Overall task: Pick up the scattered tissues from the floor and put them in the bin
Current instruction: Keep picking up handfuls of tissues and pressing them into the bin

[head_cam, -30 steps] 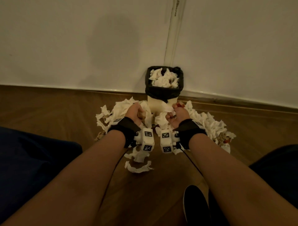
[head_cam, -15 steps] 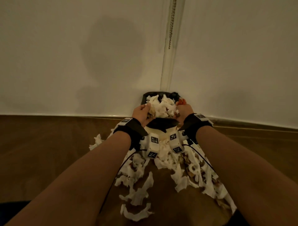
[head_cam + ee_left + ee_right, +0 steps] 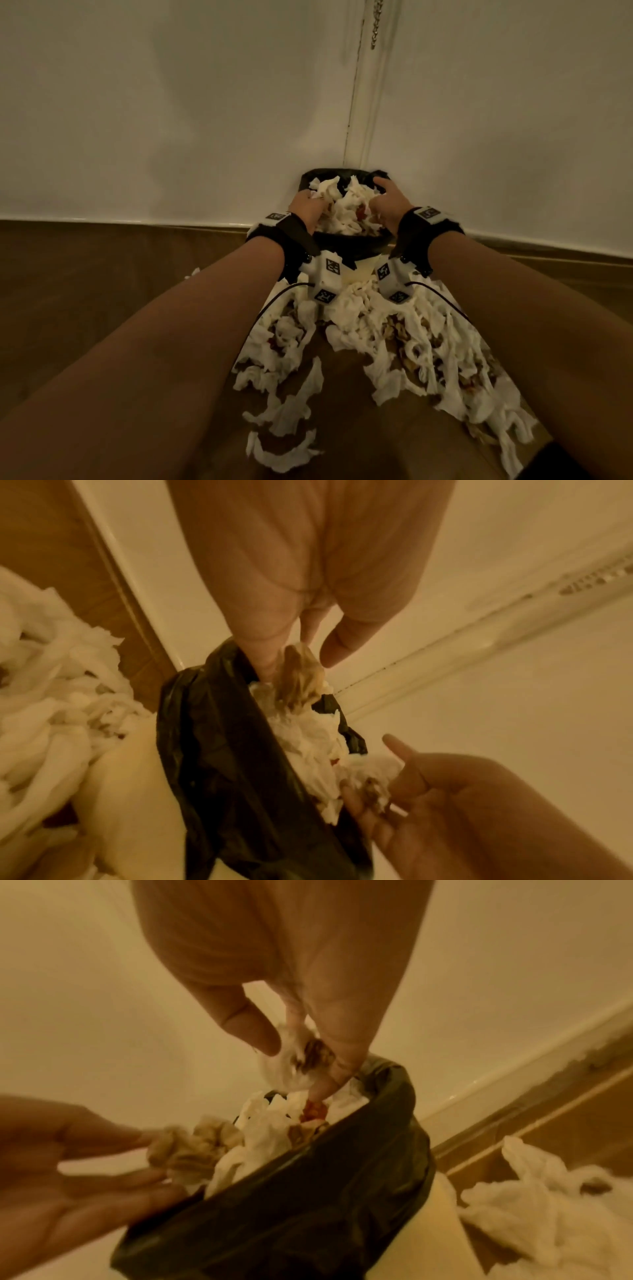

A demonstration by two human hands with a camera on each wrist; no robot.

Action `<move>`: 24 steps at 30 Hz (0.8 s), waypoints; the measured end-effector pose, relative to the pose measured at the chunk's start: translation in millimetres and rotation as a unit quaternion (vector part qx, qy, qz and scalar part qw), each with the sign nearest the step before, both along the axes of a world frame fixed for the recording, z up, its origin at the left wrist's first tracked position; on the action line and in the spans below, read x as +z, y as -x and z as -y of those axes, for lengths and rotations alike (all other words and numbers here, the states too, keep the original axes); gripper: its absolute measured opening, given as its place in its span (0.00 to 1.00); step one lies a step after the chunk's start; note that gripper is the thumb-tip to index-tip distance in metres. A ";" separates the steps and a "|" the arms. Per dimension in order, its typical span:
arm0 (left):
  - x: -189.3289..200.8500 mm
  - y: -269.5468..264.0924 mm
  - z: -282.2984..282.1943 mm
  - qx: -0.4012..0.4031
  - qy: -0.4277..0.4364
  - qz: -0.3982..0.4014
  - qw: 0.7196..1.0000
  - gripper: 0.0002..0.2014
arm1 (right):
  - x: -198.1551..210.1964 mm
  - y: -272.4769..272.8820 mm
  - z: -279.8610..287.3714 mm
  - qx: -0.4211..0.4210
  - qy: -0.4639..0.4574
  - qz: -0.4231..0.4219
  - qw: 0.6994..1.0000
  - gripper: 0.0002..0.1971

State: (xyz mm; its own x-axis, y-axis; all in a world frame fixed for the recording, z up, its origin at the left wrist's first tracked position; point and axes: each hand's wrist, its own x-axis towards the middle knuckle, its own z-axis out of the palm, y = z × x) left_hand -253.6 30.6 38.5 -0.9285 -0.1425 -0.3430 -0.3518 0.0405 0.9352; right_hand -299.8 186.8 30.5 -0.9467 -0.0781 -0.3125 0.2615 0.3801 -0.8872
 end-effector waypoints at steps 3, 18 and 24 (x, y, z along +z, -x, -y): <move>2.0 -4.0 1.2 -0.048 0.132 -0.071 0.988 0.19 | 0.8 -3.5 -5.7 0.071 -0.157 -0.065 0.983 0.36; -41.4 -31.0 7.7 -0.245 0.621 -0.099 0.738 0.22 | -20.2 -53.0 10.3 0.229 -0.499 -0.099 0.830 0.24; -28.7 -76.8 26.0 -0.130 0.567 -0.193 0.790 0.18 | -14.3 -90.6 0.6 0.060 -0.483 -0.251 0.837 0.20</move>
